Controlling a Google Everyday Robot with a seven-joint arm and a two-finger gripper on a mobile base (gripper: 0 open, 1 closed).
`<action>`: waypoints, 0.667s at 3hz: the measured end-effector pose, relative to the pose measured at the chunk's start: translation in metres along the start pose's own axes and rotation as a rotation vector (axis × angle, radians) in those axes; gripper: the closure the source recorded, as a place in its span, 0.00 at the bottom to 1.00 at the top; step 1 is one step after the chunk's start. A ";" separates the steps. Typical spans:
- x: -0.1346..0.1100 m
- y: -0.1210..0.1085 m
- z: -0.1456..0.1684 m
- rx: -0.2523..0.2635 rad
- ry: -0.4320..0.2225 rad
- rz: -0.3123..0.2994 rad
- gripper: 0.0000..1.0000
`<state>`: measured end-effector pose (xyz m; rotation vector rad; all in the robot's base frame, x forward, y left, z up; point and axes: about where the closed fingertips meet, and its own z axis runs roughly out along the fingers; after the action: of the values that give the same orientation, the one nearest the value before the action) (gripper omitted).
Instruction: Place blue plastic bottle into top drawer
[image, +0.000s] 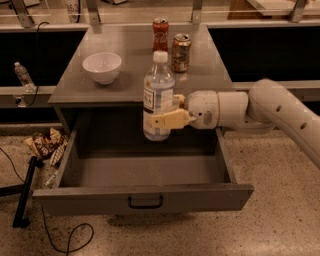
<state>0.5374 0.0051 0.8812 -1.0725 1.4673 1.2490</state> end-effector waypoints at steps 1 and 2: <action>0.031 0.009 0.023 -0.084 -0.010 -0.040 1.00; 0.069 0.010 0.049 -0.099 -0.011 -0.066 1.00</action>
Offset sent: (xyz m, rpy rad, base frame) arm -0.0134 0.0779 -0.1297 0.0140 -0.0837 0.0421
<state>0.5173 0.0512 0.8123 -1.1682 1.3627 1.2893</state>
